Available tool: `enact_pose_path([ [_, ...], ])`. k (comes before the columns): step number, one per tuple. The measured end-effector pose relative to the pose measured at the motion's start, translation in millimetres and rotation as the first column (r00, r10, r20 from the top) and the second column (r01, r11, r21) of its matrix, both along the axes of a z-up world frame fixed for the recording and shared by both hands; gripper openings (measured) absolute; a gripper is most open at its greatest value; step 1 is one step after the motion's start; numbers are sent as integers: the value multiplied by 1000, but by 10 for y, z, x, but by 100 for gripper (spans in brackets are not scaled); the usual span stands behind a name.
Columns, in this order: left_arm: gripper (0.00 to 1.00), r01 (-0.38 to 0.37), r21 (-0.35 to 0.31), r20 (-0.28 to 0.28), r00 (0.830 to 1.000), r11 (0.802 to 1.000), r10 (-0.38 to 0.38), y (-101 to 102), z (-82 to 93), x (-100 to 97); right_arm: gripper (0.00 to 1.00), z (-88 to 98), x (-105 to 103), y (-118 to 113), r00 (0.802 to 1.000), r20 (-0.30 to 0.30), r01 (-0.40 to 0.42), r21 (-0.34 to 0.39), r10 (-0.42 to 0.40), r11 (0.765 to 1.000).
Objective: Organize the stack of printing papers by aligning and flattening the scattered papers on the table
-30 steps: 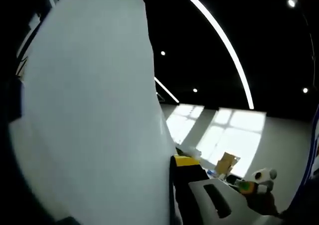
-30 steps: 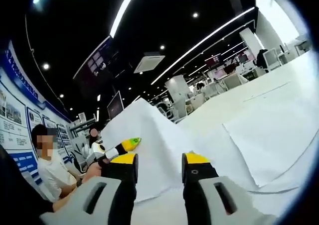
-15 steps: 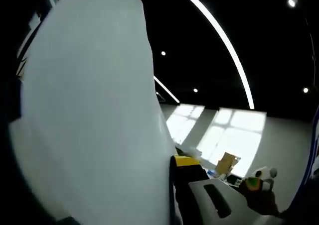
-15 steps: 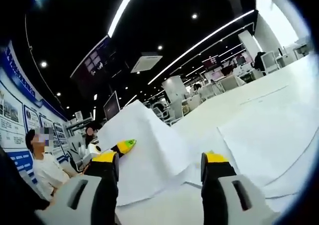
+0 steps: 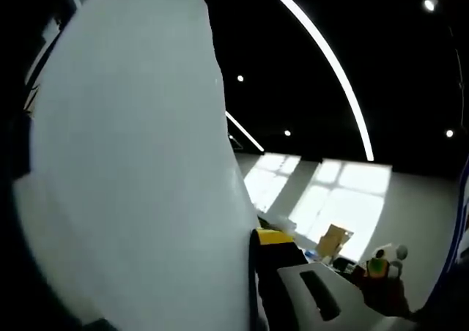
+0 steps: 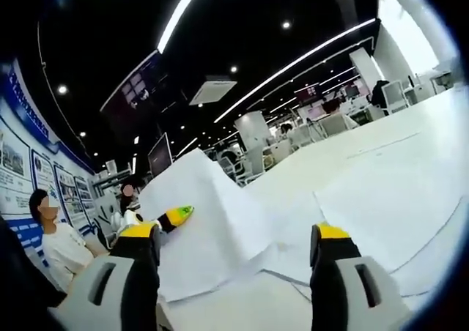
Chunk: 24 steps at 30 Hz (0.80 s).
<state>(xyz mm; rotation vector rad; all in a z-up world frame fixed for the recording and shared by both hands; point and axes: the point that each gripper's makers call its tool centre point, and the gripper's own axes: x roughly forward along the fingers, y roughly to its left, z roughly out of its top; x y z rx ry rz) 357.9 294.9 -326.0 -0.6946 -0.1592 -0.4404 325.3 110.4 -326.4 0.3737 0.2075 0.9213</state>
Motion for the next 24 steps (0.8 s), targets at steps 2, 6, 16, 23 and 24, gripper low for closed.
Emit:
enact_pose_path([
  [2, 7, 1, 0, 1, 1000, 1000, -1, -9, 3, -4, 82, 0, 5, -12, 1000, 0, 3, -2, -3, 1000],
  [6, 7, 2, -2, 1, 1000, 1000, -2, -14, 4, -5, 84, -3, 29, -56, 1000, 4, 19, -10, -19, 1000],
  [16, 7, 5, -1, -1, 1000, 1000, -5, -15, -2, 4, 89, -12, 98, -172, 998, 9, 54, -28, -54, 998],
  [23, 7, 6, -2, -1, 1000, 1000, -6, -5, -8, 11, 90, -4, 169, -259, 997, 10, 73, -34, -73, 997],
  [24, 7, 6, -2, -1, 1000, 1000, -6, -6, -8, 11, 90, -7, 174, -266, 997, 11, 76, -36, -75, 996],
])
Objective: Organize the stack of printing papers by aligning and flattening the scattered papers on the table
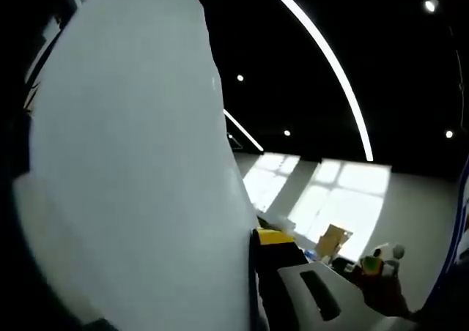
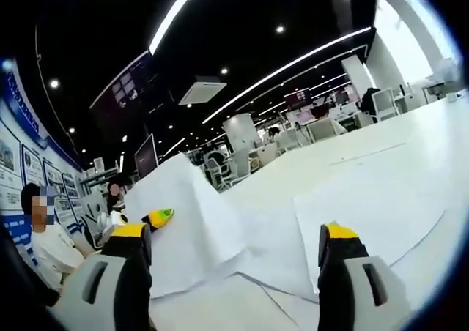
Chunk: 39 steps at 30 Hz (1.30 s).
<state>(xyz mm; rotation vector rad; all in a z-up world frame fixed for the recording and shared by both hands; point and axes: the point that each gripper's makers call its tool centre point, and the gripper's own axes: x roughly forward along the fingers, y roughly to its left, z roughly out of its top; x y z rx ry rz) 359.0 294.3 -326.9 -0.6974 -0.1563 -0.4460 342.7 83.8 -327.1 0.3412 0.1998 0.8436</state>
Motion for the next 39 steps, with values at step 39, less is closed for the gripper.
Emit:
enact_pose_path([
  [39, 7, 3, 0, -5, 1000, 1000, -3, -7, -4, -6, 90, -31, 238, -439, 994, 15, 106, -77, -105, 991],
])
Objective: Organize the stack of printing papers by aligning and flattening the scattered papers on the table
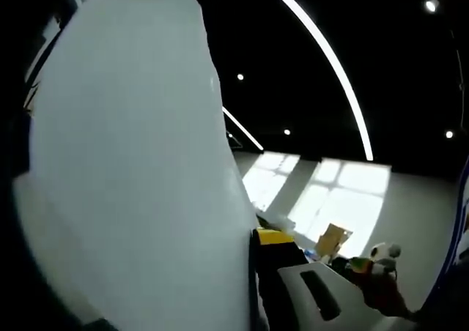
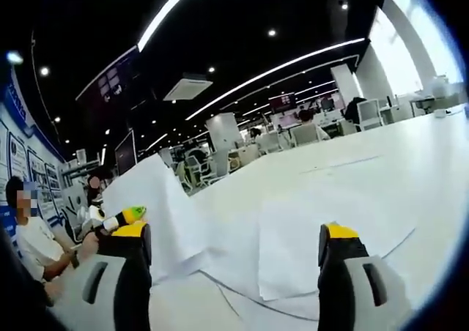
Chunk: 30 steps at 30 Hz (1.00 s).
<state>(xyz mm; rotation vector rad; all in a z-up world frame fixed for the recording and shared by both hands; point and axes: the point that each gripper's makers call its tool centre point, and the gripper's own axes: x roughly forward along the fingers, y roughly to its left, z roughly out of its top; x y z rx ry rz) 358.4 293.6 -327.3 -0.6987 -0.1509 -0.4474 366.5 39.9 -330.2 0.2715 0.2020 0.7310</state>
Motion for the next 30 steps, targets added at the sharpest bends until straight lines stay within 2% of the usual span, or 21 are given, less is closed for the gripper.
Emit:
enact_pose_path([
  [30, 7, -2, 2, 1, 1000, 1000, 2, -14, -2, 0, 90, -45, 131, -356, 997, -20, 75, 15, -75, 997],
])
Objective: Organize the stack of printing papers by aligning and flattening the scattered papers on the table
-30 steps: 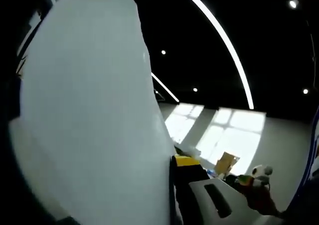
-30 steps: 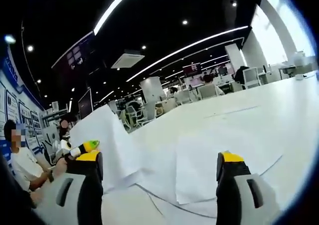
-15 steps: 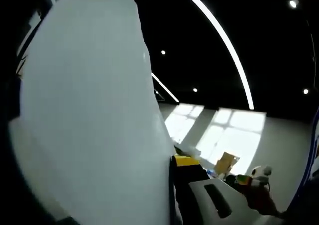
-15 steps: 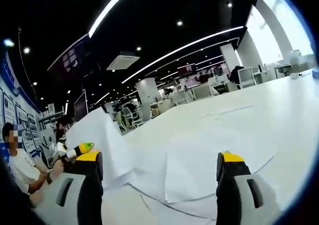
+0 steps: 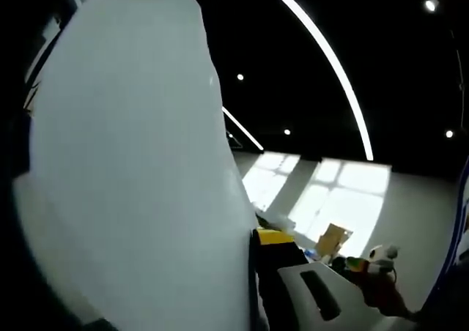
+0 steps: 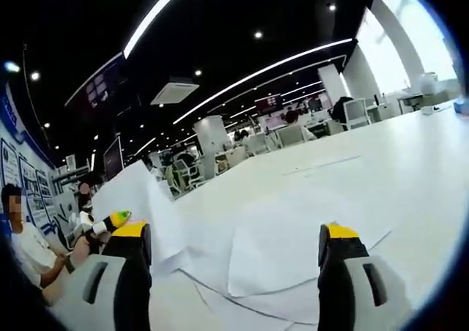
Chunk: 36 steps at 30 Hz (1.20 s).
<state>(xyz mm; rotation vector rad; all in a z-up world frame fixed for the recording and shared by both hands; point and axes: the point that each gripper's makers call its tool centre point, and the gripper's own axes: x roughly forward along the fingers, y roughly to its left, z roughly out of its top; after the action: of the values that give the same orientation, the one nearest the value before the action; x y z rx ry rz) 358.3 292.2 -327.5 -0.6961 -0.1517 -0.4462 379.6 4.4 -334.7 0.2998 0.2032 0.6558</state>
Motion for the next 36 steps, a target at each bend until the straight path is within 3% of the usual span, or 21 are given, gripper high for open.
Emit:
enact_pose_path([
  [36, 7, 4, 0, -4, 1000, 1000, -4, -5, -4, 3, 90, -99, 185, -332, 995, -2, 96, -53, -97, 994],
])
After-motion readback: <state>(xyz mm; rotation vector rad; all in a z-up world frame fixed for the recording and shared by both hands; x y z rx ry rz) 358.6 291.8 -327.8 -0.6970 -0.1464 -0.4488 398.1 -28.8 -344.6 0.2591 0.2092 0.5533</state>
